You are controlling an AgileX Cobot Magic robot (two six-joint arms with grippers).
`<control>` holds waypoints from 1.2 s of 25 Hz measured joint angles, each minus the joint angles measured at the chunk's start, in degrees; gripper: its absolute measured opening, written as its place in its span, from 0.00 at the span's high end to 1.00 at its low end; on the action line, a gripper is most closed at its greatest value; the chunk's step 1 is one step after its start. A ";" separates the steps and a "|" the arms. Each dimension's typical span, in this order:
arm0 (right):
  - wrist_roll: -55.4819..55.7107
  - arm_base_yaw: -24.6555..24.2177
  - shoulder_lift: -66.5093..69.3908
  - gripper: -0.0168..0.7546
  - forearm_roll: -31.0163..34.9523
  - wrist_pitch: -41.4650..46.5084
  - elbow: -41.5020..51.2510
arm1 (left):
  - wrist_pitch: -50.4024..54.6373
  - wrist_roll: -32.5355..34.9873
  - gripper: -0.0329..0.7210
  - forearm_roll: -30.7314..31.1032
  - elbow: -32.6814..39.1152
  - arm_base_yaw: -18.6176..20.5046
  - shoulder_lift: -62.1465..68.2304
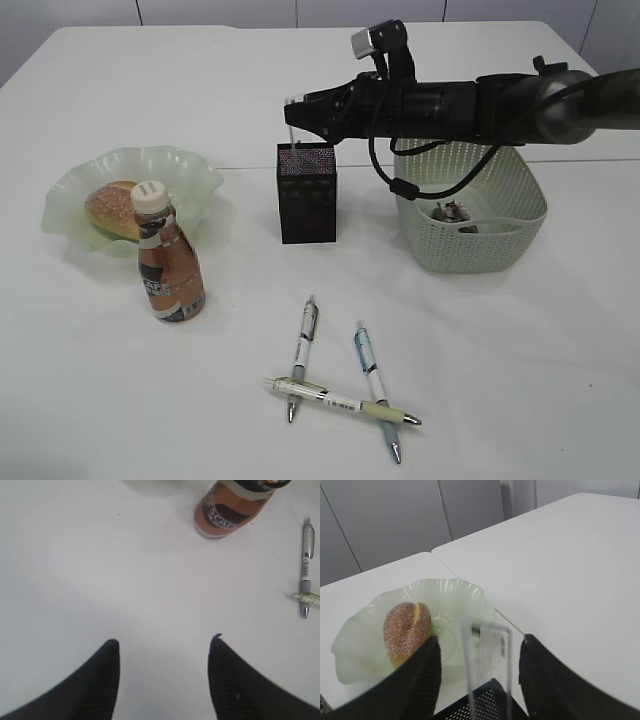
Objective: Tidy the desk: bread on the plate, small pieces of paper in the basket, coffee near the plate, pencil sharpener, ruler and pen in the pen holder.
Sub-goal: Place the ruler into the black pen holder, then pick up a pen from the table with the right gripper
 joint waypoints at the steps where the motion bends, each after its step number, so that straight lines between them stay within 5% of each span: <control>1: 0.11 0.00 0.00 0.49 0.00 0.00 0.00 | -0.10 0.00 0.40 0.00 0.00 0.00 0.00; 9: 2.09 0.00 0.00 0.42 0.08 -0.36 0.00 | -0.23 0.00 0.40 0.00 0.00 0.00 0.00; 15: 15.33 0.00 -3.03 0.42 -4.82 -5.16 0.00 | -0.32 0.00 0.40 0.00 0.00 0.00 0.00; 25: 64.15 3.25 -21.49 0.44 -57.88 0.27 0.00 | 0.24 0.00 0.40 0.99 0.00 0.00 0.00; 30: 79.05 6.56 -26.17 0.46 -72.09 8.88 0.11 | 0.52 0.00 0.40 0.20 0.00 0.00 0.00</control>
